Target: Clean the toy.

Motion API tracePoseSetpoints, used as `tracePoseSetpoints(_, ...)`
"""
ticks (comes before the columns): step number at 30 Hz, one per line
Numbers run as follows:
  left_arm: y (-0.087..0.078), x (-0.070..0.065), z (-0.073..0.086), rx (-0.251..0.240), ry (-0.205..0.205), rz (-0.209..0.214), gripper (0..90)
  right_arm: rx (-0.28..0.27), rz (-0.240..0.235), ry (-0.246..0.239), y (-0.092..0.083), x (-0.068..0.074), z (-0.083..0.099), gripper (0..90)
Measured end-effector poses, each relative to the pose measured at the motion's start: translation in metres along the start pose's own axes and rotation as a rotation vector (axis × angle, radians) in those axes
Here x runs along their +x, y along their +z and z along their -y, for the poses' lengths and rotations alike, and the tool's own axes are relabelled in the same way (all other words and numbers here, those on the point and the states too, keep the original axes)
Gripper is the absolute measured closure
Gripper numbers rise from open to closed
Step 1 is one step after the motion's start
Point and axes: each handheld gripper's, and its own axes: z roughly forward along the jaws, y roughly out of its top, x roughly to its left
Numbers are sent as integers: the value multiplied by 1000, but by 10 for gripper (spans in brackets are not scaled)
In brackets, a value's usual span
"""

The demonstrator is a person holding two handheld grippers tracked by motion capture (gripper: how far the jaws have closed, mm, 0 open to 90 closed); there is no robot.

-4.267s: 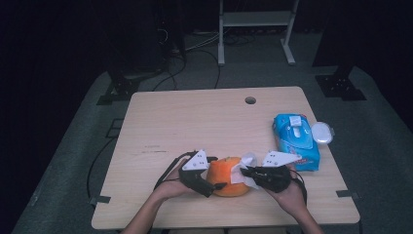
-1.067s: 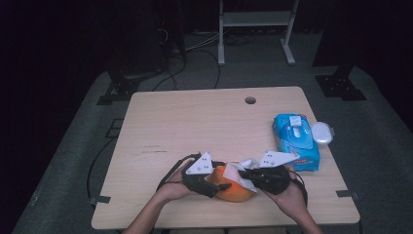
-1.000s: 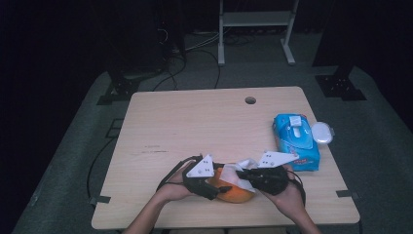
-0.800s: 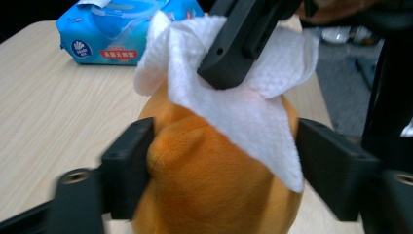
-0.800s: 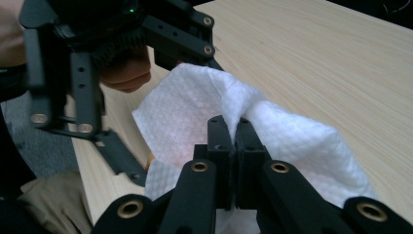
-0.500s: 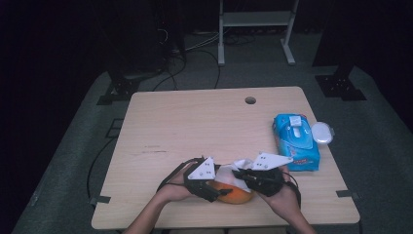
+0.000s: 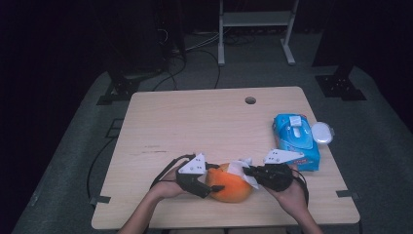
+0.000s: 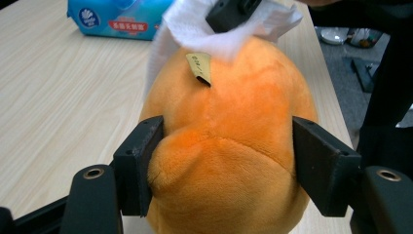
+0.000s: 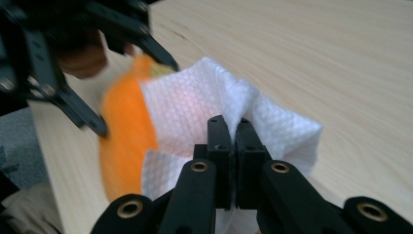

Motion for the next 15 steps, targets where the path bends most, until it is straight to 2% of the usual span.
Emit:
tracePoseSetpoints(3, -2, 2, 3, -5, -14, 6, 316, 34, 11, 54, 1, -14, 10, 868)
tracePoseSetpoints(5, -3, 2, 4, -2, -11, 9, 312, 12, -8, 92, -2, -18, 13, 868)
tracePoseSetpoints(9, -5, 4, 6, -2, -23, 14, 307, -29, -49, 66, -8, -10, 6, 867)
tracePoseSetpoints(12, -7, 6, 7, 4, -38, 15, 304, 7, -52, 61, -2, -12, 10, 866)
tracePoseSetpoints(15, -6, 6, 8, -2, -47, 14, 303, 38, -59, 98, 2, -20, 17, 863)
